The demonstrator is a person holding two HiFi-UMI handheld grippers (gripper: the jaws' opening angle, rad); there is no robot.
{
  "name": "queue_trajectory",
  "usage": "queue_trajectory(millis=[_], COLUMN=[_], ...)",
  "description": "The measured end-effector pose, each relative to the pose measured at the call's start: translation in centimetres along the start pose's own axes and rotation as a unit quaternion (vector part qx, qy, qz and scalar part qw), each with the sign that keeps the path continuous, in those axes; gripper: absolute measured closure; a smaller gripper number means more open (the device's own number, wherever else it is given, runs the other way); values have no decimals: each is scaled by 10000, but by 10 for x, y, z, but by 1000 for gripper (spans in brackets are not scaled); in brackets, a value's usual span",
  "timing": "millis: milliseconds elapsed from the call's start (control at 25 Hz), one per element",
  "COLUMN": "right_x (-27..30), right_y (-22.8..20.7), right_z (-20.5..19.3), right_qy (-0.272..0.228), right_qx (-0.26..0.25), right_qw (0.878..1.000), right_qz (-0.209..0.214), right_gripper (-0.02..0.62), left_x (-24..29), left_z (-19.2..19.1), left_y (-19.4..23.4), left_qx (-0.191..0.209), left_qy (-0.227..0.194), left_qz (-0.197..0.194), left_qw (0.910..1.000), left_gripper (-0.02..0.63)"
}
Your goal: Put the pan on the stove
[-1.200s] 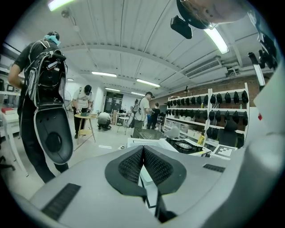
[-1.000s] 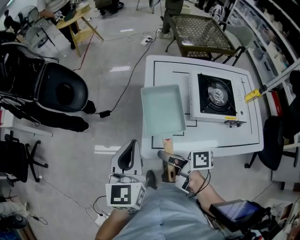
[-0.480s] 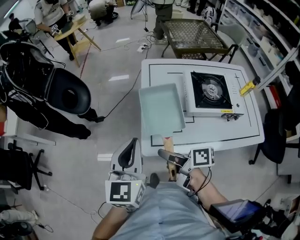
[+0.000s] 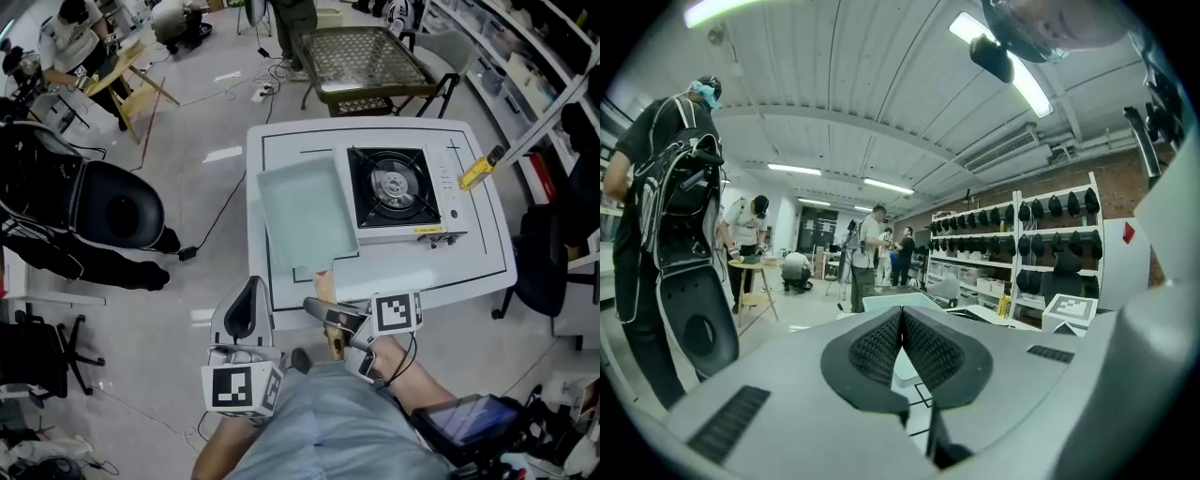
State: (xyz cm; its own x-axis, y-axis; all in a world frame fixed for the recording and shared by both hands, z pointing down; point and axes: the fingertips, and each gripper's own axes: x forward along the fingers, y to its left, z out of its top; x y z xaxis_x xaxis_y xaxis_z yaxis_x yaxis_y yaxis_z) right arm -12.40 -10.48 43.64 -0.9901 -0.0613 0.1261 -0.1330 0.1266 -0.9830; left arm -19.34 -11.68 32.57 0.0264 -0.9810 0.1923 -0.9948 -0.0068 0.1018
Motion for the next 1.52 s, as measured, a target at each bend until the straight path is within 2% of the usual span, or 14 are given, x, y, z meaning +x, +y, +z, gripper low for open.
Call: queue_trajectory(millis=[120, 240, 440, 640, 960, 1120, 1280, 1520], right_x=[-14, -33, -59, -91, -135, -148, -154, -155], right_y=[5, 0, -4, -15, -27, -34, -43, -48], right_z=[24, 44, 70, 89, 119, 132, 140, 151], right_qy=[-83, -165, -315, -448, -671, -722, -785, -807], right_qx=[-37, -8, -7, 105, 170, 60, 280, 217], right_qw=[9999, 9999, 9995, 9988, 9974, 9972, 9962, 9964], right_qz=[133, 16, 49, -162, -206, -189, -234, -172], right_gripper=[523, 523, 523, 523, 523, 523, 523, 523], left_x=[21, 38, 62, 83, 113, 125, 133, 142], left_z=[9, 13, 18, 21, 23, 23, 20, 17], left_y=[-15, -32, -57, -88, -131, -143, -150, -148], left_qx=[8, 23, 61, 69, 66, 85, 90, 80], left_qy=[-38, -41, -36, -44, -50, -38, 3, 86], left_qz=[-52, -126, -206, -333, -525, -553, -550, -457], left_qw=[10000, 9999, 9998, 9994, 9986, 9984, 9984, 9989], left_gripper=[588, 588, 588, 588, 588, 588, 588, 588])
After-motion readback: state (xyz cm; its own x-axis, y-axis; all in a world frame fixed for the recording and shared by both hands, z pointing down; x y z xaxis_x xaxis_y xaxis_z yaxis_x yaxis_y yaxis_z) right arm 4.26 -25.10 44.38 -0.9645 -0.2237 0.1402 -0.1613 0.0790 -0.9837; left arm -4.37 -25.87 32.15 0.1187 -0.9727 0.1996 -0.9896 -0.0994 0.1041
